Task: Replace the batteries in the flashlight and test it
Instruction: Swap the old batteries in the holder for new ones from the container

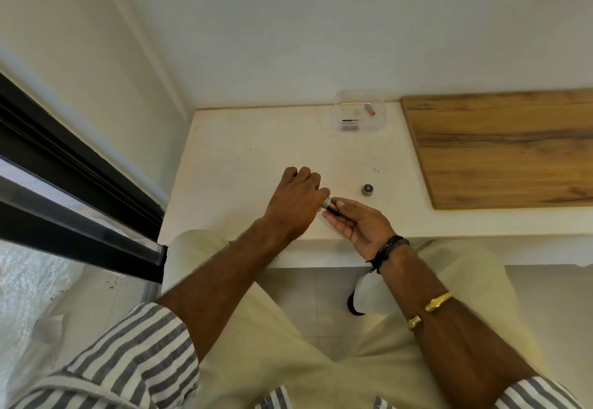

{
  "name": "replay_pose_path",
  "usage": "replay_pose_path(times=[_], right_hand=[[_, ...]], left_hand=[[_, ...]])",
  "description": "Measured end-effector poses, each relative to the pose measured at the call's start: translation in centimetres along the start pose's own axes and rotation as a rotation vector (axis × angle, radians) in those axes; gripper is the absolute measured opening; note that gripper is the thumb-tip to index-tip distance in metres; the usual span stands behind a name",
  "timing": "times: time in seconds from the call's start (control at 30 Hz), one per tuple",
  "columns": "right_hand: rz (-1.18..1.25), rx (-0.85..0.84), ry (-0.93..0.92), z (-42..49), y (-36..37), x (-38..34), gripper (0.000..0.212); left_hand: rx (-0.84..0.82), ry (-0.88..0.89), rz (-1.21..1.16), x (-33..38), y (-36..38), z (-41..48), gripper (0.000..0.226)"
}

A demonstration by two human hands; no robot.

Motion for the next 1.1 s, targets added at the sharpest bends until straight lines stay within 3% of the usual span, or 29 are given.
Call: replay_pose_path(times=[0.3,0.47,0.57,1.1], right_hand=[[0.074,0.072,-0.108,-0.5,-1.1,-2.4,0.016],[0.163,0.107,-0.155,-0.8,-1.6,-3.3,0.008],[0.191,0.112,-0.160,-0.7,-1.7,-3.4,0.016],[0.228,0.147,-0.235,-0.4,-1.8,-3.9,0.028]], left_hand=[[0.097,-0.161,-0.259,-2.2,-0.1,0.1,0.028],[0.163,-0.477,-0.718,-5.2,0.9,0.1,0.020],[0.243,-0.577,-0.883,-6.2,1.3,0.1,0.022],[0.256,-0.644,-0.972,-6.6,3.0,1.3,0.023]])
Point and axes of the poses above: each hand's wrist, its own z-axis towards the middle knuckle, its own y-axis out of the palm, x = y × z, the point moved 8 cm from there along z, towards the middle knuckle, and after that the axes turned 1 degree about -y, right-handed, at the moved point
